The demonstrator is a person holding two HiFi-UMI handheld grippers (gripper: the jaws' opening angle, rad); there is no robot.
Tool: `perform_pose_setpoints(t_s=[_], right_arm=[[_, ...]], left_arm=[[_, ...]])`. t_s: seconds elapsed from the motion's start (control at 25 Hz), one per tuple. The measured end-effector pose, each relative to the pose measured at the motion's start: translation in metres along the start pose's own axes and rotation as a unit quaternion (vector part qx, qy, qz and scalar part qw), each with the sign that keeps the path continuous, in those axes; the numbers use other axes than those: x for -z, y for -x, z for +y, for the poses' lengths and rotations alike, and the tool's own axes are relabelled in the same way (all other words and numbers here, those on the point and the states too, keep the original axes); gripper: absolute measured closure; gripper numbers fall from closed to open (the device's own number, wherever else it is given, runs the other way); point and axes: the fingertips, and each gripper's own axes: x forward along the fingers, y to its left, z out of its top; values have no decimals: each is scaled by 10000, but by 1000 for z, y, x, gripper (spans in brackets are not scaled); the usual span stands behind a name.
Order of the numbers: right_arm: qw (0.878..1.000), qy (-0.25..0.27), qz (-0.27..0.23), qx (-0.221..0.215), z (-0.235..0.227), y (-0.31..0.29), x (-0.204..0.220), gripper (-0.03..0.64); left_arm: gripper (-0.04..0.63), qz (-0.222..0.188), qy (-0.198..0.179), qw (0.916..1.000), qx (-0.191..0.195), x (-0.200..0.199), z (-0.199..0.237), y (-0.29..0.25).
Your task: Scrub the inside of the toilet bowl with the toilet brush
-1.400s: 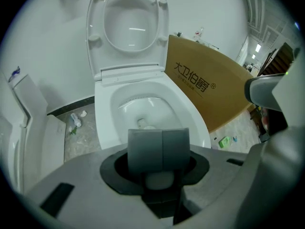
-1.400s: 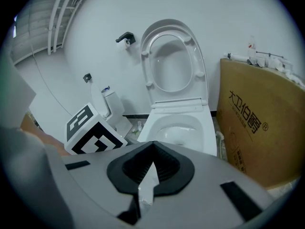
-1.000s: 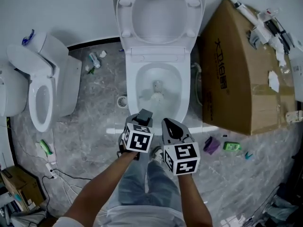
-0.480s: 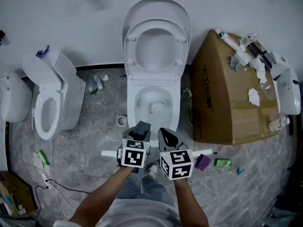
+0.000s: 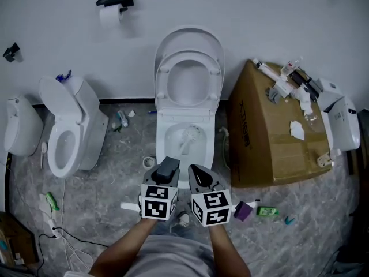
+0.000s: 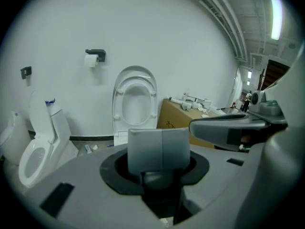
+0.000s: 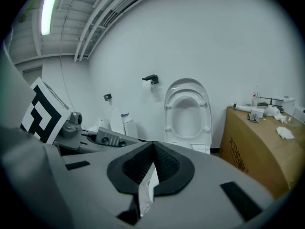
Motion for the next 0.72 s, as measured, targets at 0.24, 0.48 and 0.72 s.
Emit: perform_pose_setpoints(t_s=[0.24,0.48,0.72], right_arm=[[9993,314,-181,-135,15,25,-18,618],[9986,422,-256,-190,22,38,-19,618],[9981,484,-312,-203,28,40,-22,618]], left_arm=[[442,-468,-42,9989,-48,-17,-12,31],[442,-786,-107,9968,-70,-26,-24,47],[442,-897,-198,9958,-9,-26,-29,58]])
